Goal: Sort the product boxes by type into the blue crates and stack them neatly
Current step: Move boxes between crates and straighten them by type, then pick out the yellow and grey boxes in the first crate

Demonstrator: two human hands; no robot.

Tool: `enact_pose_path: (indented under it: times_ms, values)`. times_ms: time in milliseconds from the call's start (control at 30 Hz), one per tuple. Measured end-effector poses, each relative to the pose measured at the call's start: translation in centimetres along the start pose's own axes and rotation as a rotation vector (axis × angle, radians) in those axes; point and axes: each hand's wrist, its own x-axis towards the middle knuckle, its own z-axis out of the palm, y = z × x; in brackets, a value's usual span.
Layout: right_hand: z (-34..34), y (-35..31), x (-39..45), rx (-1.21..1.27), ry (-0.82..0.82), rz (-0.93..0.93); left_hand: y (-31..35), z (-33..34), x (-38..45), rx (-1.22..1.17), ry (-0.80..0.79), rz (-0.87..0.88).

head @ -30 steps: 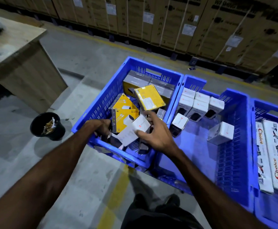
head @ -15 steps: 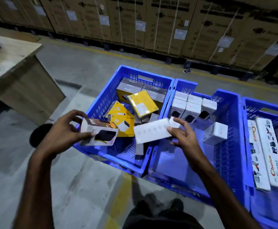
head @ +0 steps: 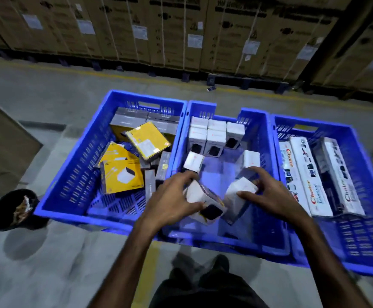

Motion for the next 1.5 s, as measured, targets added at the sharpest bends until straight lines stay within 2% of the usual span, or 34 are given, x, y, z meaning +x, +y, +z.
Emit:
enact_pose_path:
  times_ms: [67, 167, 300, 367, 433, 600, 833, 967, 1167, 1300, 1500]
  values:
    - [0.3, 0.0, 0.7, -0.163, -0.031, -0.013, 1.0, 2.2, 1.5, 0.285, -0.064, 0.023]
    - [1.1, 0.1, 2.2, -0.228, -0.042, -0.017, 1.8, 4.7, 3.5, 0.44, -0.122, 0.02]
    - [2.3, 0.2, 3.1, -0.076, 0.135, -0.046, 1.9, 6.3, 4.6, 0.421, 0.01, -0.009]
    - [2.9, 0.5, 2.8, -0.082, 0.241, -0.121, 2.0, 6.6, 4.3, 0.352, 0.114, -0.014]
    - [3.6, 1.1, 2.4, -0.113, 0.28, -0.192, 1.7, 6.9, 3.7, 0.294, 0.18, -0.029]
    - [4.6, 2.7, 0.3, -0.043, 0.133, -0.119, 0.0, 7.5, 1.3, 0.228, 0.212, -0.036]
    - [5.7, 4.3, -2.2, -0.014, 0.039, -0.201, -0.4, 7.7, -0.8, 0.111, 0.246, -0.058]
    - [5.9, 3.7, -1.6, 0.109, -0.018, -0.241, 0.2, 7.5, -0.3, 0.093, 0.287, -0.084]
    - [5.9, 1.0, 0.5, 0.167, -0.072, -0.335, -0.1, 6.3, -0.6, 0.09, 0.386, -0.138]
    - [6.9, -1.1, 2.3, 0.217, -0.148, -0.363, -0.7, 4.6, -2.3, 0.055, 0.508, -0.171]
    - [8.6, -7.5, 5.0, 0.193, -0.204, -0.481, -4.5, -0.1, -5.0, 0.057, 0.674, -0.268]
